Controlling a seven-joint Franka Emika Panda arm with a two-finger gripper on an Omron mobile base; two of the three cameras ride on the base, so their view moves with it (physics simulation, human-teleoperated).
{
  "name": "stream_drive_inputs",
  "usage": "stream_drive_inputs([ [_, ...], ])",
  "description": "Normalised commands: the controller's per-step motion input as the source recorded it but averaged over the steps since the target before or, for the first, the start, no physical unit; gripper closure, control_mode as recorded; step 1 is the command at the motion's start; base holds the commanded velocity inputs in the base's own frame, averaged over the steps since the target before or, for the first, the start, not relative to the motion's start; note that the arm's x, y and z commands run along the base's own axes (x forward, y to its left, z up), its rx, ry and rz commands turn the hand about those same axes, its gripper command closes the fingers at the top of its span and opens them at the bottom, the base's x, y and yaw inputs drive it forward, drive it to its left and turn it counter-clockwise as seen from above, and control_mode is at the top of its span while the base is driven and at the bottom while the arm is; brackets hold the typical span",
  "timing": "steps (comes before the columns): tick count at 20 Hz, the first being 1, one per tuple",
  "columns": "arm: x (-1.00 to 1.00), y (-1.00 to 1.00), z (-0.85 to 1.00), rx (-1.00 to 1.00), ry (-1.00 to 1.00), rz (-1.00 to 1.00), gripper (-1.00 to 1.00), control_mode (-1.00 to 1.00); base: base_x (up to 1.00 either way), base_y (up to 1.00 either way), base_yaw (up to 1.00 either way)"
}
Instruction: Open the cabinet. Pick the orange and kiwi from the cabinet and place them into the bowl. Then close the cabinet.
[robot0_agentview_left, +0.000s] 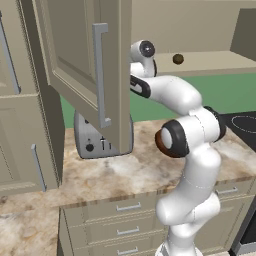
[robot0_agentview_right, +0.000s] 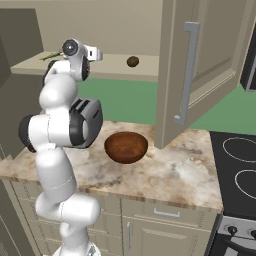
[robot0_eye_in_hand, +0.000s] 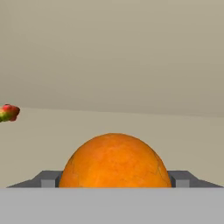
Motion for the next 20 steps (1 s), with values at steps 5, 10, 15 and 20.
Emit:
stream_drive_inputs([
  [5, -0.59, -0.03, 0.09, 0.00, -0.07, 0.00, 1.00, -1.00, 0.00, 0.00, 0.00],
  [10, -0.98, -0.18, 0.06, 0.00, -0.11, 0.00, 1.00, -1.00, 0.00, 0.00, 0.00],
  [15, -1.00, -0.36, 0.06, 0.00, -0.09, -0.02, 1.00, -1.00, 0.00, 0.00, 0.00],
  [20, -1.00, -0.48, 0.28, 0.00, -0.07, -0.06, 1.00, -1.00, 0.00, 0.00, 0.00],
])
